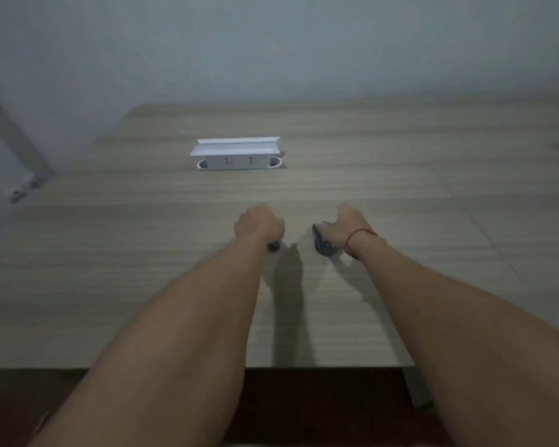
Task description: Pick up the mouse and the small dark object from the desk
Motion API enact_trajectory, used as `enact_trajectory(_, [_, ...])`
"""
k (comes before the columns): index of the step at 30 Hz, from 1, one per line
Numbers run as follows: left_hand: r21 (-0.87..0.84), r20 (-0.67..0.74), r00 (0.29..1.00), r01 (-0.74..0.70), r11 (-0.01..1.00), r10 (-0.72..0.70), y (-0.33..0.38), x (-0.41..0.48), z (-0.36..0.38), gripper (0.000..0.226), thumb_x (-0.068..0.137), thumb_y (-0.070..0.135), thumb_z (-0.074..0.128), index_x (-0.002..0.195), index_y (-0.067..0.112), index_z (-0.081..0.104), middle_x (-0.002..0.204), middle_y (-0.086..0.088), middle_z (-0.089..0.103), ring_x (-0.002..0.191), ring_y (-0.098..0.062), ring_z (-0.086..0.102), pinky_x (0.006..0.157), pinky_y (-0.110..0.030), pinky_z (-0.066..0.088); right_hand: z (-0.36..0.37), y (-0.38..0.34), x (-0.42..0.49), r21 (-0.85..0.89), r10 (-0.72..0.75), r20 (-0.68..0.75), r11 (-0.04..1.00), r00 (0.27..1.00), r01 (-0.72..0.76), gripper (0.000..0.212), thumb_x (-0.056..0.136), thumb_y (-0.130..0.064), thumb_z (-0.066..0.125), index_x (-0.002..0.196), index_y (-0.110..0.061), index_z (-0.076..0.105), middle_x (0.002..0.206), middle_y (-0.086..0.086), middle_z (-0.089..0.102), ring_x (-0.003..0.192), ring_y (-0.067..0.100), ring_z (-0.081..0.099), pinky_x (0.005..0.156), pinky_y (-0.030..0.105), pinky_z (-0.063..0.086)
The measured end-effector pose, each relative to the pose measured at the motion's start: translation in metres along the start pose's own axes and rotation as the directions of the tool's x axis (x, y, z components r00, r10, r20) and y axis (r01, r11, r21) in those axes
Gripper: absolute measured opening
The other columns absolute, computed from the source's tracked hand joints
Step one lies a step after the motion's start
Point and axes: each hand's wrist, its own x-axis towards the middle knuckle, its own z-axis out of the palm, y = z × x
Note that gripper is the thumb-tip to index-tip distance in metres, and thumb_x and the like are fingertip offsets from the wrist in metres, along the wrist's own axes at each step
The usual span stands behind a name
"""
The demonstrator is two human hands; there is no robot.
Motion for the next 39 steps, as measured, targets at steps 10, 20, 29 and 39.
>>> enact_trajectory(10, [-0.032, -0.284, 0.956, 0.062, 0.998, -0.068, -0.036, 0.025, 0.088, 0.052, 0.09, 0.045, 0.055, 0.123, 0.006, 0.054, 0.131, -0.015, 0.048, 0.124, -0.032, 0.043, 0.095, -0.042, 0.041, 0.093, 0.041, 0.011, 0.244, -0.015, -0.376, 0.963, 0.927, 0.115, 0.069, 0.067, -0.047, 0.074, 0.116, -0.008, 0.045, 0.118, 0.014, 0.056, 0.107, 0.031, 0.054, 0.084, 0.036, 0.045])
enact_trajectory(20, [-0.124, -0.379, 0.925, -0.061, 0.99, 0.01, -0.059, -0.022, 0.101, 0.036, 0.095, 0.027, 0.055, 0.122, 0.003, 0.05, 0.13, -0.017, 0.049, 0.121, -0.034, 0.046, 0.095, -0.04, 0.04, 0.107, 0.041, -0.041, 0.29, -0.092, -0.384, 0.933, 0.919, 0.214, 0.054, 0.069, -0.038, 0.073, 0.109, -0.008, 0.054, 0.111, 0.012, 0.059, 0.098, 0.028, 0.057, 0.081, 0.037, 0.05])
enact_trajectory(29, [-0.269, -0.324, 0.946, -0.12, 0.956, 0.028, -0.078, -0.051, 0.079, 0.03, 0.094, 0.02, 0.055, 0.113, -0.003, 0.053, 0.12, -0.023, 0.058, 0.111, -0.038, 0.055, 0.085, -0.04, 0.045, 0.116, 0.037, -0.074, 0.282, -0.106, -0.341, 0.936, 0.934, 0.209, 0.055, 0.068, -0.043, 0.074, 0.109, -0.015, 0.051, 0.107, 0.004, 0.057, 0.092, 0.021, 0.056, 0.081, 0.04, 0.052])
enact_trajectory(39, [-0.486, -0.558, 0.813, -0.482, 0.729, 0.166, -0.047, -0.059, 0.068, 0.033, 0.09, 0.034, 0.063, 0.088, 0.0, 0.065, 0.094, -0.017, 0.066, 0.09, -0.028, 0.06, 0.078, -0.035, 0.048, 0.12, 0.037, -0.076, 0.284, -0.19, -0.294, 0.918, 0.937, 0.276, 0.053, 0.066, -0.04, 0.072, 0.11, -0.022, 0.049, 0.099, -0.002, 0.055, 0.087, 0.016, 0.055, 0.078, 0.037, 0.053])
